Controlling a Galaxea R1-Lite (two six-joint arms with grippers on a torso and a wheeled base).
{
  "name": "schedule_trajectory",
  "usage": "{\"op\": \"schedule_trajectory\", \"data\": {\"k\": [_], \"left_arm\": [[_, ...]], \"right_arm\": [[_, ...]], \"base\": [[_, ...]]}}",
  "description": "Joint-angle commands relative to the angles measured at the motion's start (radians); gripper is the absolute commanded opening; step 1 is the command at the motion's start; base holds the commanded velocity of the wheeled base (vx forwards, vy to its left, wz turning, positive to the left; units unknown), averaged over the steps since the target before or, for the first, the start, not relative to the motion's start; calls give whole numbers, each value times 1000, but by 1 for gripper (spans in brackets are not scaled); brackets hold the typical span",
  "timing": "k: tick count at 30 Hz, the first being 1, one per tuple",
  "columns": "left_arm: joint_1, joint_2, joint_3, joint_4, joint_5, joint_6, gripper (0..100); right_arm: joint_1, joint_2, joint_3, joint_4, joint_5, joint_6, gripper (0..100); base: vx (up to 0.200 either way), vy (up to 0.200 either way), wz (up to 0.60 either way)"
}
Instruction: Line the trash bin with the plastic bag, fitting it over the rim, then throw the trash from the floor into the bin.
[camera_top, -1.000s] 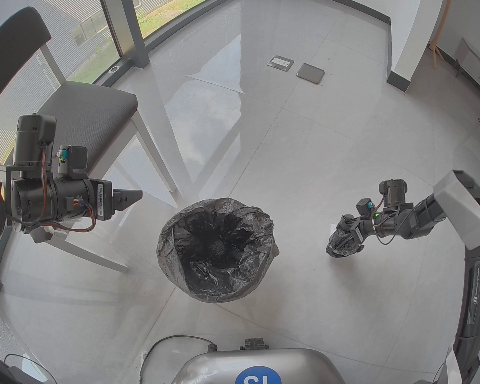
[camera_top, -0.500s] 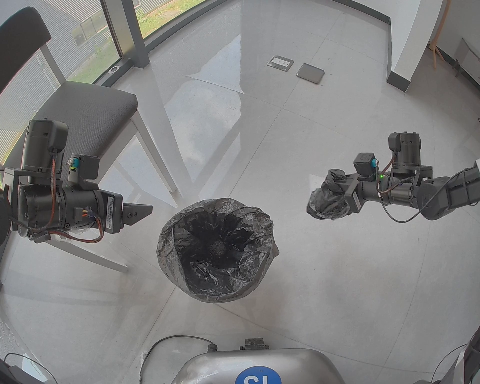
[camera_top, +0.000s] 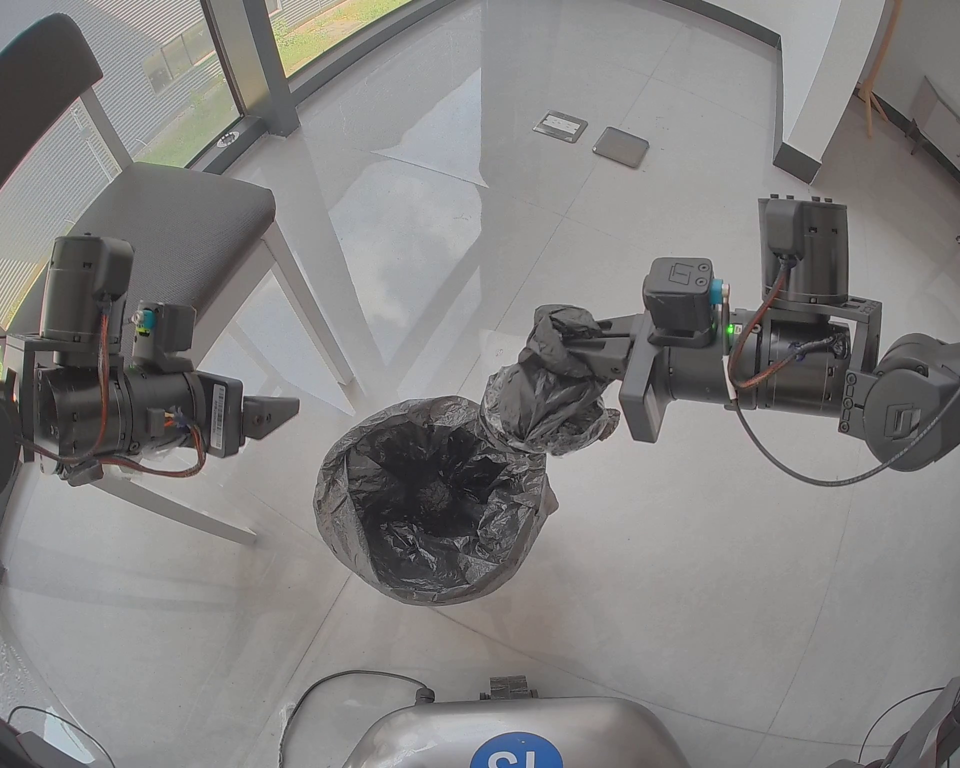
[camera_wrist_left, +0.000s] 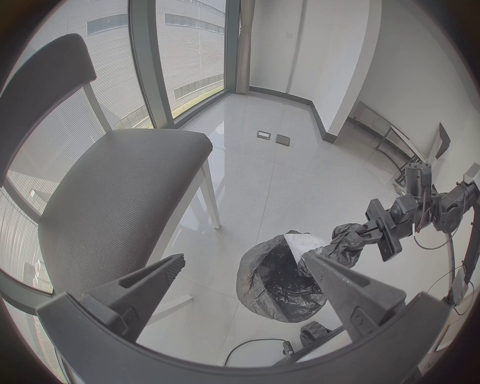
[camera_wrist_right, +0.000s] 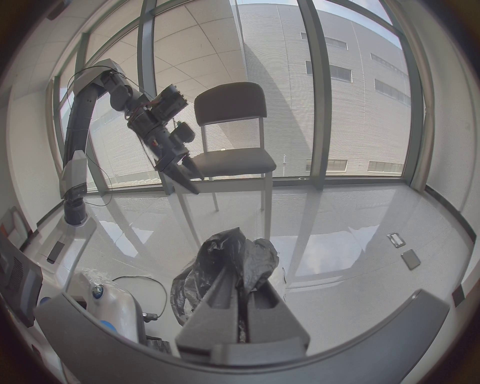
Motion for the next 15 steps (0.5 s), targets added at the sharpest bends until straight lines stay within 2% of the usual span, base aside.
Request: {"op": "schedule_trajectory", "data": {"k": [1, 15], "left_arm": [[12, -22, -11, -31, -2, -3, 100], [20, -66, -3, -31, -2, -6, 100]], "right_arm": [[31, 24, 21, -5, 18, 10, 0], [48, 282, -119, -13, 24, 26, 0]], "base": [[0, 0, 0], [0, 0, 0]]}}
